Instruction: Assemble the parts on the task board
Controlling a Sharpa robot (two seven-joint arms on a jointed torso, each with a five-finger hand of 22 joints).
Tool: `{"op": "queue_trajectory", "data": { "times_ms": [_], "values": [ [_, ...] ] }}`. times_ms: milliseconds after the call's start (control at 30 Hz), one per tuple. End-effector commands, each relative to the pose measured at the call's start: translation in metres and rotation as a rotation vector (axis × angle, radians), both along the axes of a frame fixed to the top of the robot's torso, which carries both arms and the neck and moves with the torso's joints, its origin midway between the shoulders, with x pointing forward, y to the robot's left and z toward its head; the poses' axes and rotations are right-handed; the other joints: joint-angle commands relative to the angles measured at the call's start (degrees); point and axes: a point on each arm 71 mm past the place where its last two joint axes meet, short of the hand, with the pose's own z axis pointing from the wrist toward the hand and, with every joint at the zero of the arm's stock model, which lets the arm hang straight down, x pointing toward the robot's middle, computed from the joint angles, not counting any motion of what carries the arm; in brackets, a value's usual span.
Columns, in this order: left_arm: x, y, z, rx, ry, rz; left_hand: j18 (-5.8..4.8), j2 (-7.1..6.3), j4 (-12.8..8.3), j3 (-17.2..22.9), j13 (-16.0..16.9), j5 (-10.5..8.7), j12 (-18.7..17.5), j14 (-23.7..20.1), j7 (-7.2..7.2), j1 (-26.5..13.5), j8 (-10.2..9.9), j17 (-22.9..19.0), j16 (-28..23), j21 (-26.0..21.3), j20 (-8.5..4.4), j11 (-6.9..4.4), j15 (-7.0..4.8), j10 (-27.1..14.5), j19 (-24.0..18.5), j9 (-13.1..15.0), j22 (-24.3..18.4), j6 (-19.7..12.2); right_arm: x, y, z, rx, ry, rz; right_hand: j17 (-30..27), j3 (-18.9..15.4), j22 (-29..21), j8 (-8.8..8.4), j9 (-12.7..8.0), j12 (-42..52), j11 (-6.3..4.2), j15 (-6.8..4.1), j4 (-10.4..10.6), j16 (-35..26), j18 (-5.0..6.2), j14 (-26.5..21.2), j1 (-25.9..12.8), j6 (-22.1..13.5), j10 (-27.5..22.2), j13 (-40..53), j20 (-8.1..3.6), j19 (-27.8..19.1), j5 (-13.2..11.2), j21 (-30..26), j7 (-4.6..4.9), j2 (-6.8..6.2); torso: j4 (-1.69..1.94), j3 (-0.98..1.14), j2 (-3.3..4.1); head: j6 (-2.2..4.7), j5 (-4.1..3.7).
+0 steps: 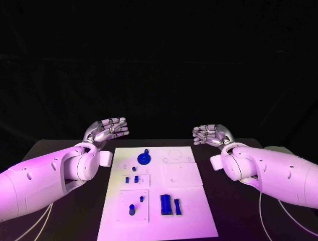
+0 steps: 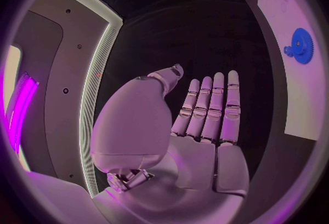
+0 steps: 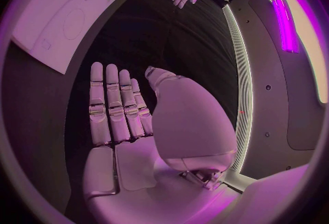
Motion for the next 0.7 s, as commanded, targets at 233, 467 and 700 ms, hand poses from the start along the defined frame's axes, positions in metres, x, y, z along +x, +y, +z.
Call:
{"op": "queue_trajectory", "data": {
  "times_ms": [233,467,700],
  "values": [
    [-0.008,-0.008,0.000,0.011,0.001,0.018,-9.72,10.05,-7.4,-28.3,-3.5,-3.44,-11.4,-44.7,-9.64,-35.4,-12.4,-9.8,-22.9,-3.7,-15.52,-11.28,-9.13,-49.4,-49.0,-15.6,-11.2,-44.0,-0.011,0.009,0.003,0.043,-0.013,-0.015,-24.4,-22.0,-31.8,-8.43,-27.0,-8.0,-7.90,-5.76,-15.1,-18.8,-9.76,-54.6,-36.0,-47.0,-59.4,-16.6,-11.50,-57.7,-8.9,-3.6,-10.79,8.12,1.39,1.72,-1.40,0.61,1.13],
    [-0.032,-0.031,-0.004,0.042,0.010,0.076,-9.72,10.05,-7.4,-28.3,-3.5,-3.44,-11.4,-44.7,-9.64,-76.7,-12.4,-9.8,-22.9,-3.7,-15.52,-11.28,-9.13,-49.4,-49.0,-15.6,-11.2,-44.0,-0.039,0.036,0.013,0.164,-0.040,-0.050,-24.4,-22.0,-31.8,-8.43,-27.0,-8.0,-7.90,-5.76,-15.1,-18.8,-9.76,-54.6,-79.1,-47.0,-59.4,-16.6,-11.50,-57.7,-8.9,-3.6,-10.79,8.12,2.02,2.52,-2.06,0.94,1.66],
    [-0.059,-0.051,-0.004,0.072,0.015,0.133,-9.72,10.05,-7.4,-28.3,-3.5,-3.44,-11.4,-44.7,-9.64,-76.7,-12.4,-9.8,-22.9,-3.7,-15.52,-11.28,-9.13,-49.4,-49.0,-15.6,-11.2,-44.0,-0.061,0.053,0.024,0.242,-0.052,-0.078,-24.4,-22.0,-31.8,-8.43,-27.0,-8.0,-7.90,-5.76,-15.1,-18.8,-9.76,-54.6,-79.1,-47.0,-59.4,-16.6,-11.50,-57.7,-8.9,-3.6,-10.79,8.12,2.02,2.52,-2.06,0.94,1.66]
  ]
}}
